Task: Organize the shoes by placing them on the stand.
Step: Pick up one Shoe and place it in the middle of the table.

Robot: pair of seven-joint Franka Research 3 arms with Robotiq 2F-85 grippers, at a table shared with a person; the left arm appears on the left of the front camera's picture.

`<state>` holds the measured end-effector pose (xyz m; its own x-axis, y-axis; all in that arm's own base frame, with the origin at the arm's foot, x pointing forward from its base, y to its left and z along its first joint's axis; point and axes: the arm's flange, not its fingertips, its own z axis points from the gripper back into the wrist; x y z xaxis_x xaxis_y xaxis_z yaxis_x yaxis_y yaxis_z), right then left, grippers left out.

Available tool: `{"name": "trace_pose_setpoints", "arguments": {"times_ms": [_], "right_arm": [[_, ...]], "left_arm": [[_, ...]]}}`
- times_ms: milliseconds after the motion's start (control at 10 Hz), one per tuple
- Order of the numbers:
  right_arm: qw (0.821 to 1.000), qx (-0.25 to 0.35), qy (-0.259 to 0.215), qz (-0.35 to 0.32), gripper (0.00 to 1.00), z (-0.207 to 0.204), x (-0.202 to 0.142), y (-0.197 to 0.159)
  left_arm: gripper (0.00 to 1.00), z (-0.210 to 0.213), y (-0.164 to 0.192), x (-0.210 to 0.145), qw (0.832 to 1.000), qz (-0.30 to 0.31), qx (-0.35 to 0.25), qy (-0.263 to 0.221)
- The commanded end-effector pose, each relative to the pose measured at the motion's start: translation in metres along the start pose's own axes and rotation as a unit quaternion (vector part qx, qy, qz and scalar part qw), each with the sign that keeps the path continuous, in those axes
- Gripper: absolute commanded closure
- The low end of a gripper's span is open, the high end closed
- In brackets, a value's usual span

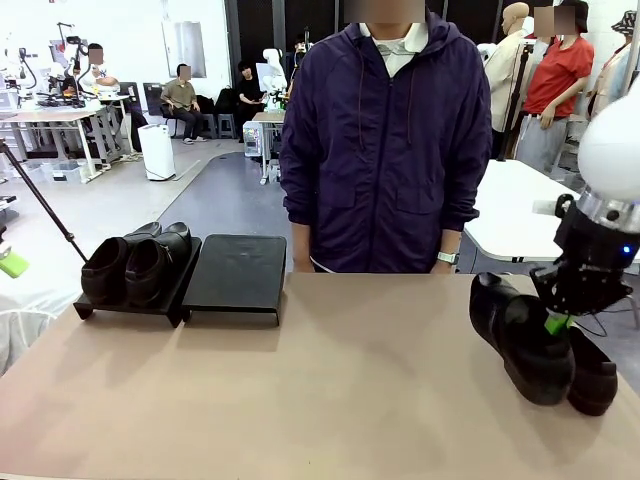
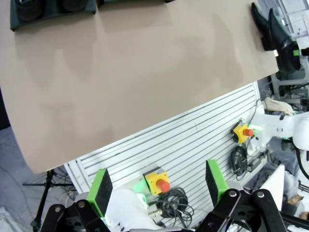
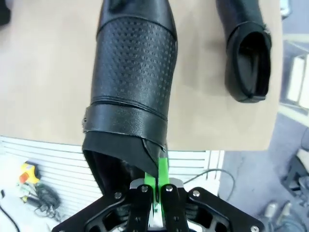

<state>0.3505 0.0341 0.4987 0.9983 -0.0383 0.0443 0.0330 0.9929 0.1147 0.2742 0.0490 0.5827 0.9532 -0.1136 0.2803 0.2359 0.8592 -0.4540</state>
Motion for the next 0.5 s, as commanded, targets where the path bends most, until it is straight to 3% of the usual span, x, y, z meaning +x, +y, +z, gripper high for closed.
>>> {"name": "trace_pose_setpoints", "arguments": {"times_ms": [0, 200, 400], "right_arm": [[1.0, -0.01, -0.005, 0.008, 1.0, 0.015, 0.017, 0.004], [1.0, -0.003, 0.0, 0.002, 1.0, 0.001, 0.003, 0.001], [0.998, 0.05, -0.016, 0.035, 1.0, -0.01, -0.001, 0.047]], "left_arm": [[0.0, 0.002, 0.001, -0.001, 1.0, -0.005, -0.007, 0.0], [0.0, 0.002, 0.001, -0.001, 1.0, -0.005, -0.007, 0.0], [0.0, 0.002, 0.001, -0.001, 1.0, -0.005, -0.007, 0.0]]}}
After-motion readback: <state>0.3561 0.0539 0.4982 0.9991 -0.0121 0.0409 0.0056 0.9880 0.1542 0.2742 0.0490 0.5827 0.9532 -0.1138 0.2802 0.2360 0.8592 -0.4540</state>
